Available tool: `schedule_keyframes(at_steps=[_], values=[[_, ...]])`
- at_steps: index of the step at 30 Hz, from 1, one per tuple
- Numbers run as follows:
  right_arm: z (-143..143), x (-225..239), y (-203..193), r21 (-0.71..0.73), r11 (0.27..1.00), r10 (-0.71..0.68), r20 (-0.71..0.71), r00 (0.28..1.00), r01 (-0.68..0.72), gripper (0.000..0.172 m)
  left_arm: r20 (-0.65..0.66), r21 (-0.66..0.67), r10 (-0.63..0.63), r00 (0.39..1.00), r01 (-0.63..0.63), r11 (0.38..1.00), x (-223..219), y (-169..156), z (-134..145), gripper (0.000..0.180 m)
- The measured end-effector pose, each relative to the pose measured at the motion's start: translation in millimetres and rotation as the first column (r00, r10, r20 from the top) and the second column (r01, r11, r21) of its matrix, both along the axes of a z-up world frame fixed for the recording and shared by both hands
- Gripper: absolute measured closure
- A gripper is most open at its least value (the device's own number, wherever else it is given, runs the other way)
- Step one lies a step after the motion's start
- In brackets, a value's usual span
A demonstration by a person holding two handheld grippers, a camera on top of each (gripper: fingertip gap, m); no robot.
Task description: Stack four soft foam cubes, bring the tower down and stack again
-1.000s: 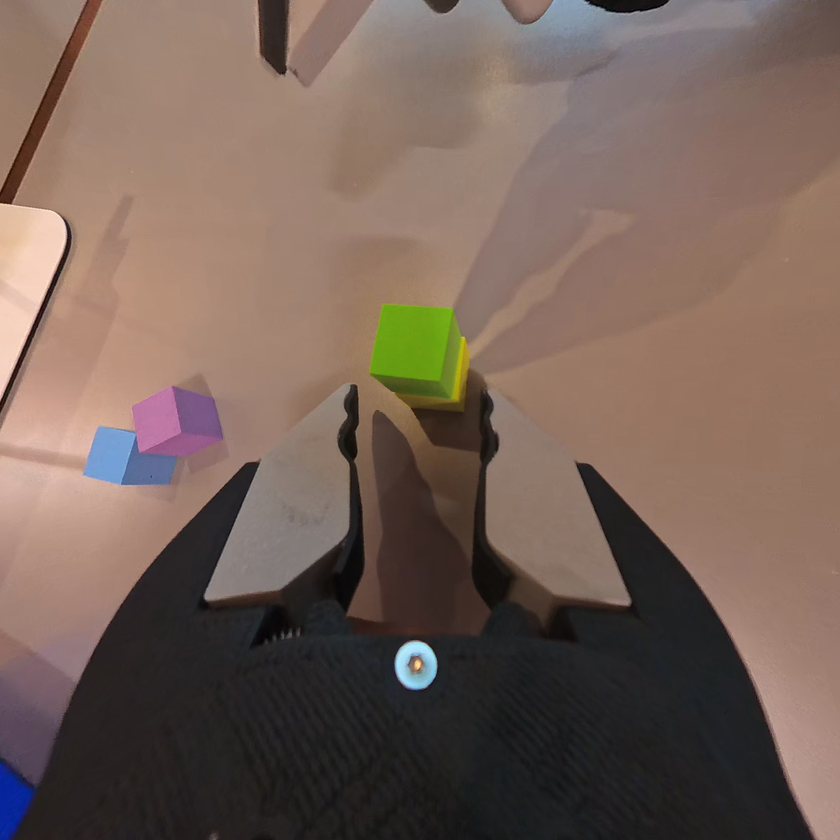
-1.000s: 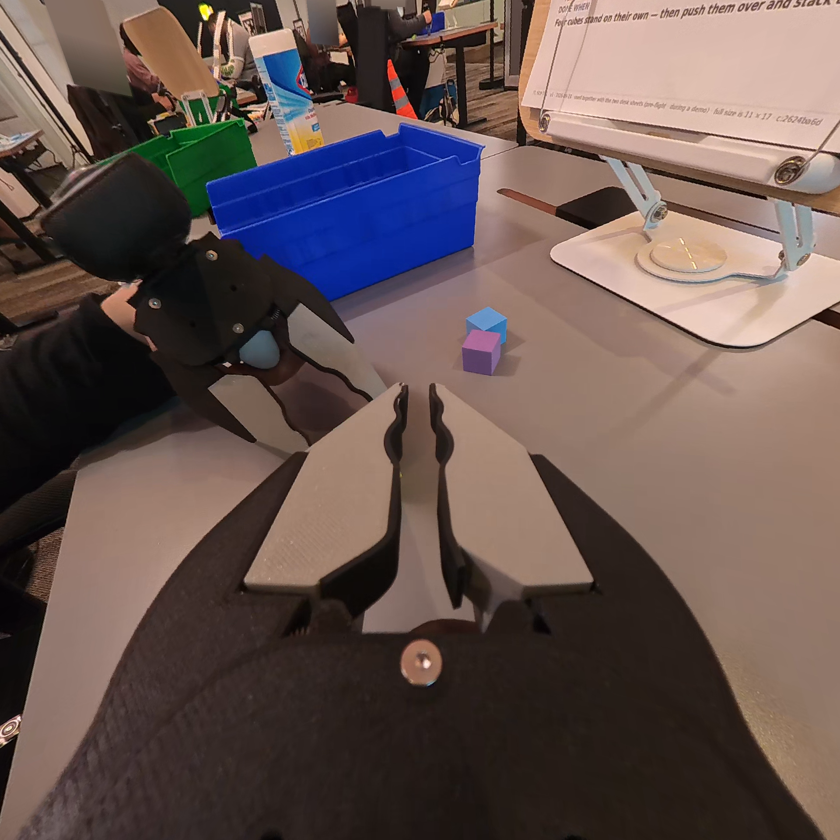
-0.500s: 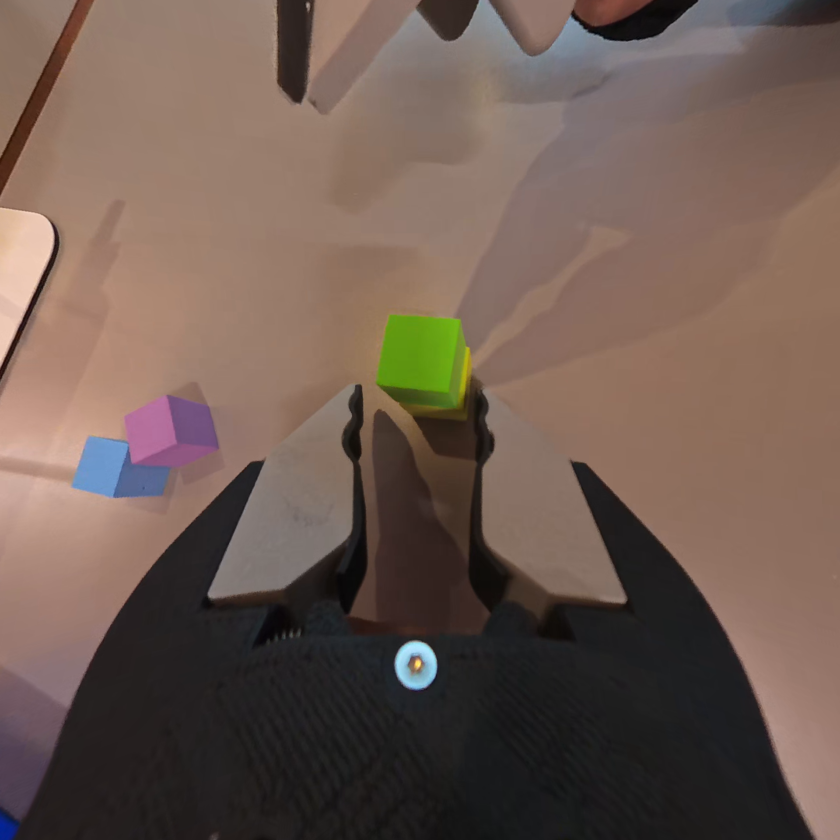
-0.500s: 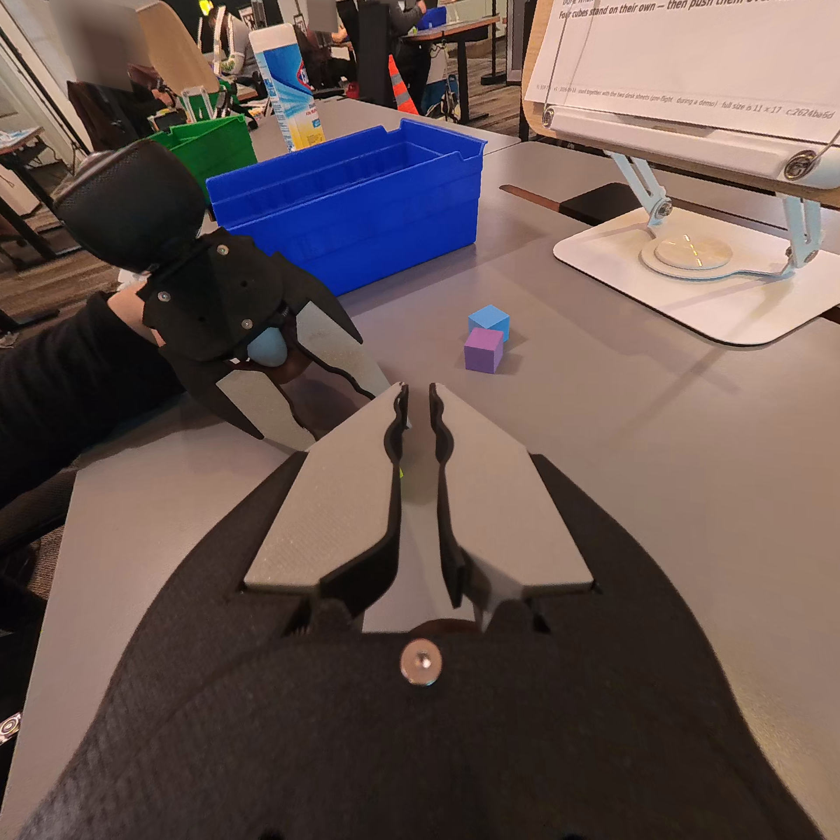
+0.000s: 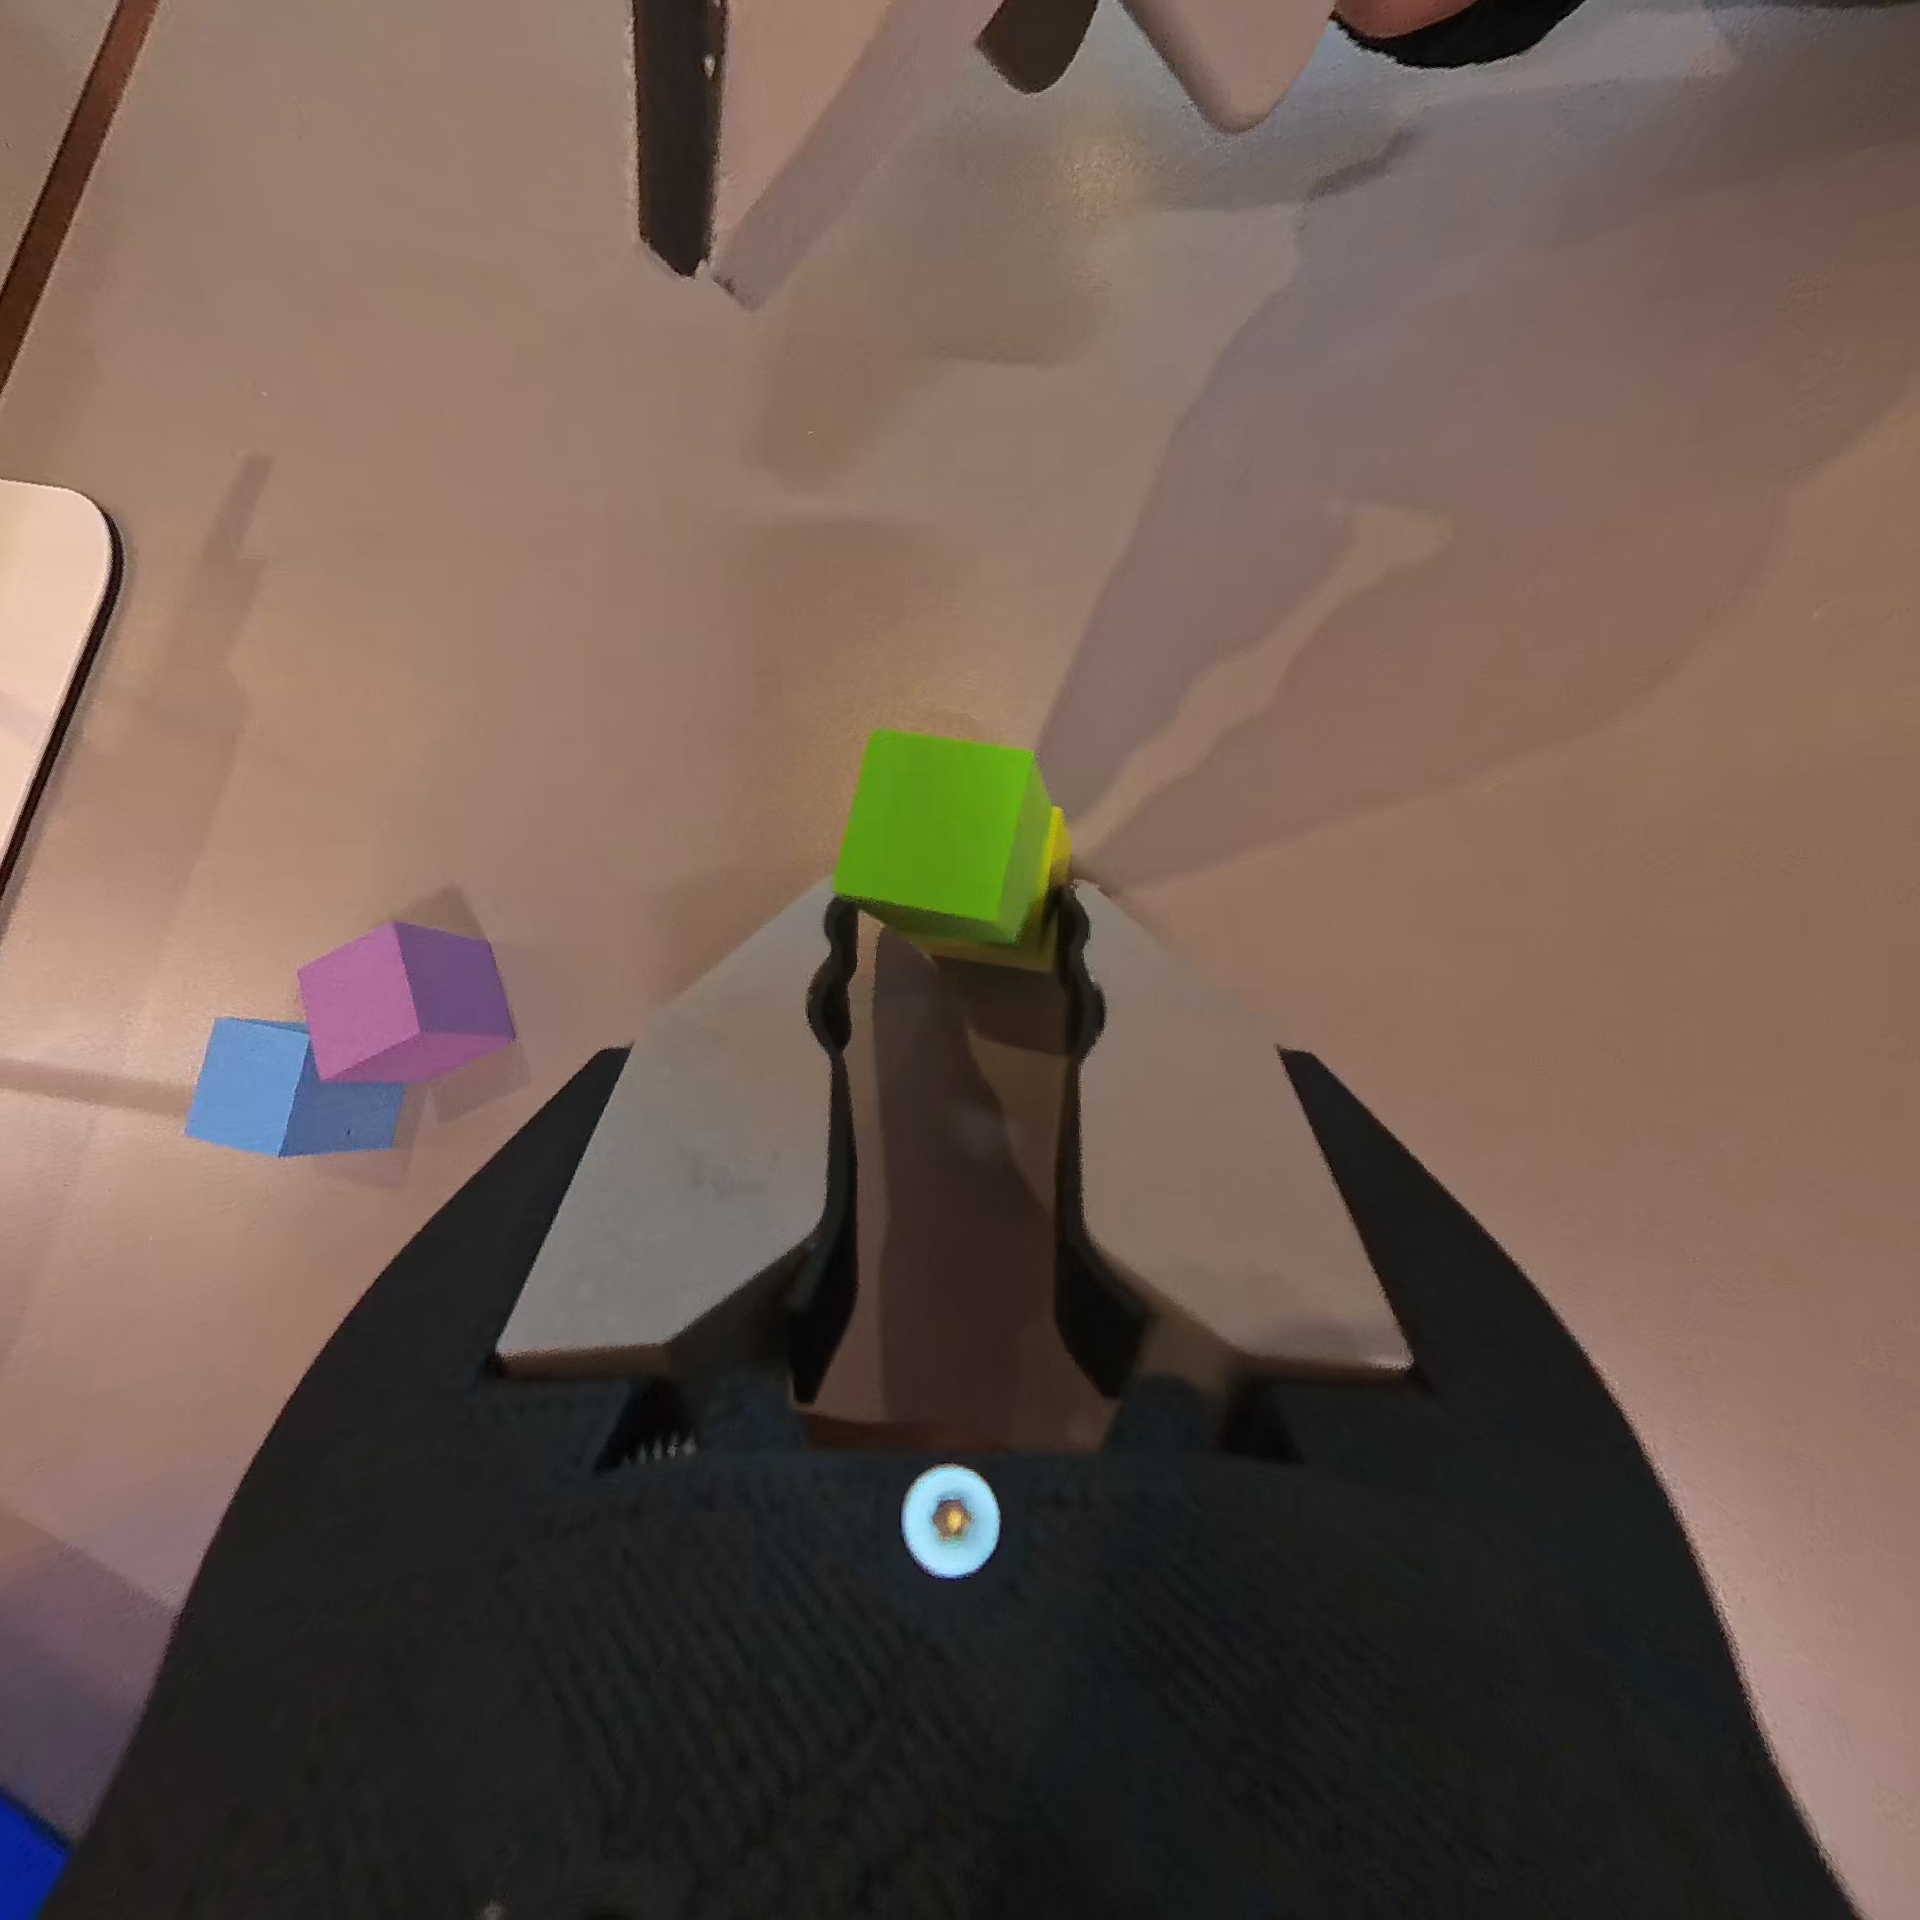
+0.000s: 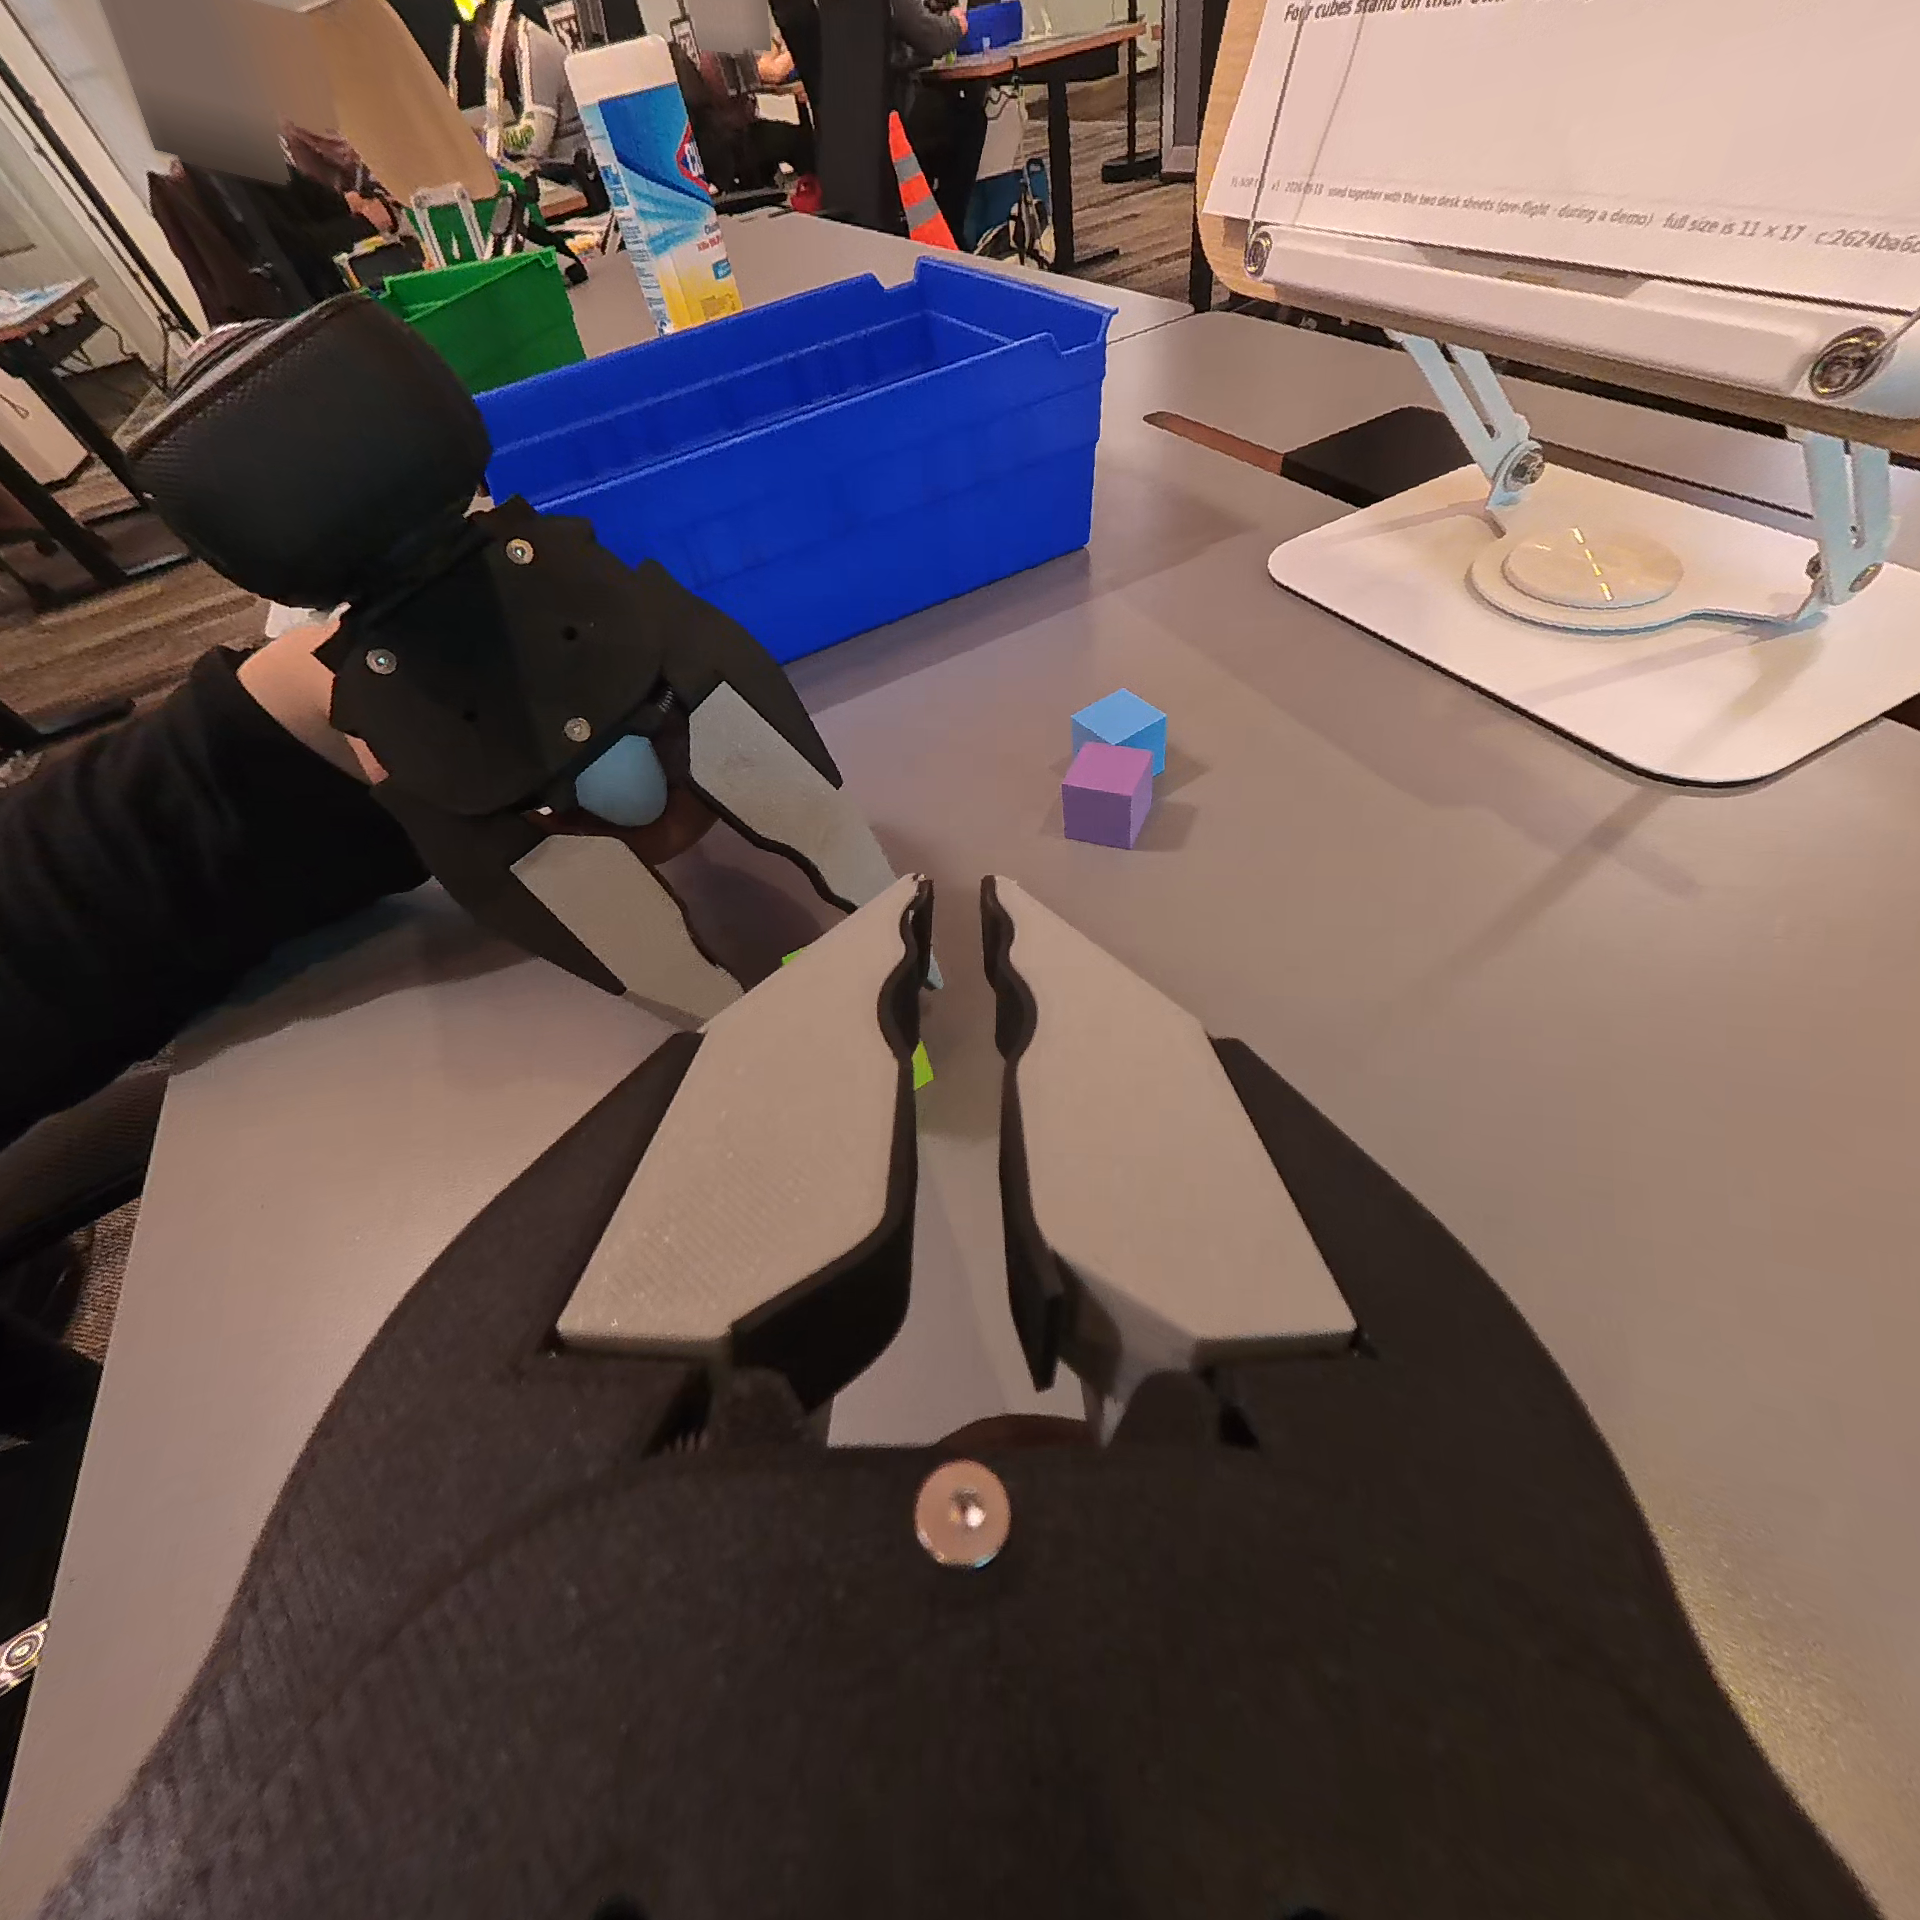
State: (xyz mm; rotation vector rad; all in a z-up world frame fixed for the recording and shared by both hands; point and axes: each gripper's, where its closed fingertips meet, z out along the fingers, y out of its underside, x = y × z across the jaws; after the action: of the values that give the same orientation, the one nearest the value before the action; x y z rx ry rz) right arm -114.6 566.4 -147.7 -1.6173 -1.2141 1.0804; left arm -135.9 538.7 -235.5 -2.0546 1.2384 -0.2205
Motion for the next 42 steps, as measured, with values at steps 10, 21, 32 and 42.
schedule_keyframes(at_steps=[10, 21, 32, 42], values=[[1.1, 0.7, 0.3, -0.001, 1.0, -0.001, -0.004, 1.0, 0.001, 0.165, -0.002, 0.005, -0.006, 1.0, 0.006, 1.0, 0.8, -1.1, 0.0, 0.146], [1.4, 1.0, 0.3, -0.001, 1.0, -0.002, -0.005, 1.0, 0.002, 0.165, 0.006, -0.003, -0.008, 1.0, 0.008, 1.0, 1.5, -3.7, 0.0, 0.126], [7.1, 5.0, 2.4, -0.003, 1.0, -0.009, -0.024, 1.0, 0.009, 0.165, 0.159, 0.078, 0.044, 0.986, -0.057, 0.995, -23.7, 0.0, 57.9, 0.112], [12.6, 7.8, 2.4, -0.002, 1.0, -0.01, -0.042, 0.999, 0.01, 0.166, -0.006, 0.01, 0.256, 0.967, -0.256, 0.967, -56.8, 78.9, 50.9, 0.116]])
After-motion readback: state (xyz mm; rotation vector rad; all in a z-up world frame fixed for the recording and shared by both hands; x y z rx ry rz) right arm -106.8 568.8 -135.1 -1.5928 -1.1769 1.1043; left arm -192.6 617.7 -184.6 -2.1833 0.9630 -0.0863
